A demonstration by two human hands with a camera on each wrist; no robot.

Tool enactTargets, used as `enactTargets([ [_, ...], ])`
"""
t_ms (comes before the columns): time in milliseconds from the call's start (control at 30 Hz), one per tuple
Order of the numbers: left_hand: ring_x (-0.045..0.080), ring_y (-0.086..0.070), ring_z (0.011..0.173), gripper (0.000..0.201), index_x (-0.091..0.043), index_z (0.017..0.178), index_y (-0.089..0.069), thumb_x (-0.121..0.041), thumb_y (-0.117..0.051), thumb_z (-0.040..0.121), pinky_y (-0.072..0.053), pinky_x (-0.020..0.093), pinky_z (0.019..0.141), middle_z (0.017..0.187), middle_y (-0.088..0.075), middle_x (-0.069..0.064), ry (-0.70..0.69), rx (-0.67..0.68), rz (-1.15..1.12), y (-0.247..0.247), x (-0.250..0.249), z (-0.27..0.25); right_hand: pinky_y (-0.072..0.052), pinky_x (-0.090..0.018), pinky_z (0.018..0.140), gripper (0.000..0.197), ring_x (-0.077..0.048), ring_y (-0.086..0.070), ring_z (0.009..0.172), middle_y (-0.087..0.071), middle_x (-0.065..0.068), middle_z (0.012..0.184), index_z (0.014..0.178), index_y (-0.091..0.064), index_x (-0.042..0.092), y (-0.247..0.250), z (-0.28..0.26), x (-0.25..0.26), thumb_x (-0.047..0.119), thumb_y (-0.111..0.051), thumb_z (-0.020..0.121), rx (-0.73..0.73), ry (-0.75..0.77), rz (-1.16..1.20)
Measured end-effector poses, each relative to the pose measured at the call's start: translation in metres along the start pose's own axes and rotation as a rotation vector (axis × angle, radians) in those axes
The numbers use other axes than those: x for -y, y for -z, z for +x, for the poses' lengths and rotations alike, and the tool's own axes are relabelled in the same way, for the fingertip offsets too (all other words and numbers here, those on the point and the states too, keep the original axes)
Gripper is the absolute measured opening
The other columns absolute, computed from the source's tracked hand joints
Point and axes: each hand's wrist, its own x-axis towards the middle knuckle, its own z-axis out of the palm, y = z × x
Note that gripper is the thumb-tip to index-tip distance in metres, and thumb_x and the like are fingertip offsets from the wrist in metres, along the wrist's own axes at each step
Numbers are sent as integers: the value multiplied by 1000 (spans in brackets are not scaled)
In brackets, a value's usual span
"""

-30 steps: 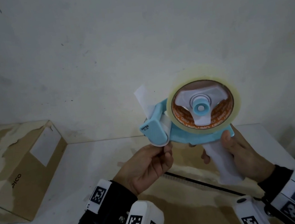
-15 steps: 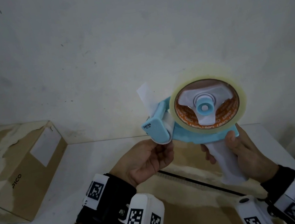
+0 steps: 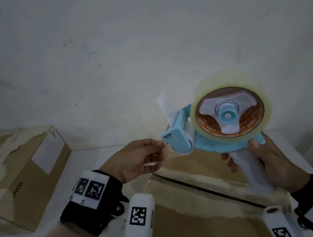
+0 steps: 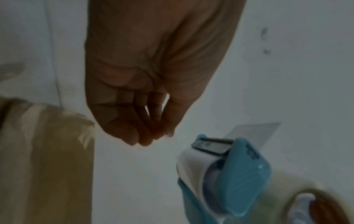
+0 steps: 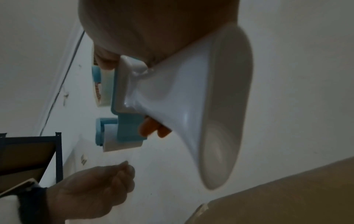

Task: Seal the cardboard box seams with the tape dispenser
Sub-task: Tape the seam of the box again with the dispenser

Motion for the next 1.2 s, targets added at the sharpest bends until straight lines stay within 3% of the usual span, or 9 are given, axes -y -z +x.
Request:
enactTargets([
  [133,4,-59,46,8,-6,90,-57,-6,-50,92,-52,17,49,52,-62,-3,-12,-10,85,2,-1,7,-54,-27,63,77,-18,-63,73,-67,3,87,115,-42,-6,2,-2,4,58,-61,77,46,-40,-67],
  [233,3,-52,42,15,-5,81,-58,-3,-49,92,-48,15,46,49,-58,-4,7,1,124,2,5,9,-51,-25,57,56,-13,-58,66,-64,10,79,112,-42,0,2,-6,4,42,-58,80,79,-79,-84],
  [367,13,-49,57,30,-5,63,-54,4,-46,91,-48,18,49,62,-53,7,20,-66,244,2,10,12,-48,-30,54,65,-16,-52,64,-55,-14,89,122,-36,5,-6,-9,6,51,-59,82,118,-36,-127],
  [500,15,-54,66,26,-7,68,-55,2,-46,92,-49,21,60,70,-56,7,31,-69,294,6,14,14,-48,-26,54,66,-12,-52,61,-56,-6,83,119,-38,5,-8,-8,3,56,-56,81,133,-45,-157],
  [667,12,-55,71,25,-17,78,-58,0,-47,92,-49,19,63,78,-60,2,-55,-57,324,6,17,15,-48,-29,51,41,-25,-49,57,-56,1,82,108,-48,38,-6,-5,0,64,-55,77,172,-94,-274],
  [900,25,-51,81,18,-9,81,-54,0,-43,93,-45,28,69,89,-55,17,-64,-103,364,5,30,23,-46,-25,49,28,-10,-50,55,-53,21,80,107,-44,53,1,-4,-4,52,-53,80,219,-120,-406],
  [1000,25,-52,80,21,-9,76,-54,1,-45,92,-45,27,68,88,-56,16,-61,-101,400,8,35,25,-46,-23,49,27,-10,-50,53,-55,19,78,106,-46,48,0,-4,-4,48,-51,80,215,-135,-407],
  [1100,19,-53,66,22,-9,71,-54,-1,-51,90,-47,23,63,71,-55,12,-84,-165,409,21,34,26,-46,-28,47,47,-17,-51,53,-57,2,79,110,-48,32,3,-5,-3,64,-55,77,171,-146,-389],
  [1200,13,-52,60,19,-9,71,-55,-6,-55,90,-48,22,64,63,-53,5,-94,-198,384,35,35,29,-47,-28,48,46,-16,-51,54,-58,-3,78,105,-50,36,9,-4,-1,69,-55,73,161,-167,-408],
])
